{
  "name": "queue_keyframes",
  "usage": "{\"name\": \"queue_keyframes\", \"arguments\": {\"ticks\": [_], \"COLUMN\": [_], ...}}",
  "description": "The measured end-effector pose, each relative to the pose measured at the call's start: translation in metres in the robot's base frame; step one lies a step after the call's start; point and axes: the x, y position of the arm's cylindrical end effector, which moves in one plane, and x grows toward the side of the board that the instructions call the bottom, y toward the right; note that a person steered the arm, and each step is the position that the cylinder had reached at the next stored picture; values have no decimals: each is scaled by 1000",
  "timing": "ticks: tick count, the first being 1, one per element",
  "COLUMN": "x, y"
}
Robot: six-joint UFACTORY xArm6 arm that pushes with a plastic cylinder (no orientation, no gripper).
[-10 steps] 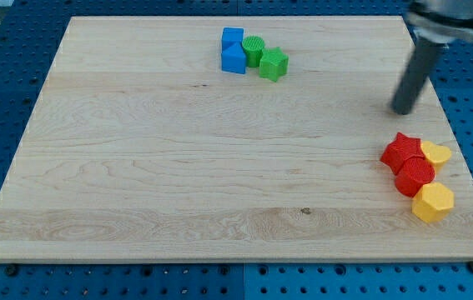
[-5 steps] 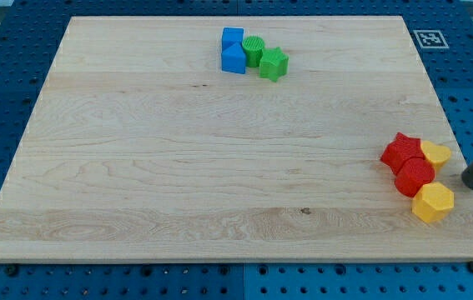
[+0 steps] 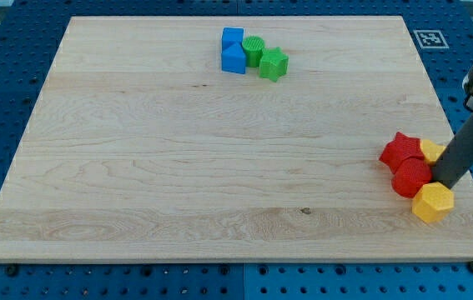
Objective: Place the heart at the center right side of the board
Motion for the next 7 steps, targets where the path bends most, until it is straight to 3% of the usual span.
{"name": "queue_keyframes", "arguments": {"ticks": [2,7], "x": [-3,-71], "y": [8,9]}}
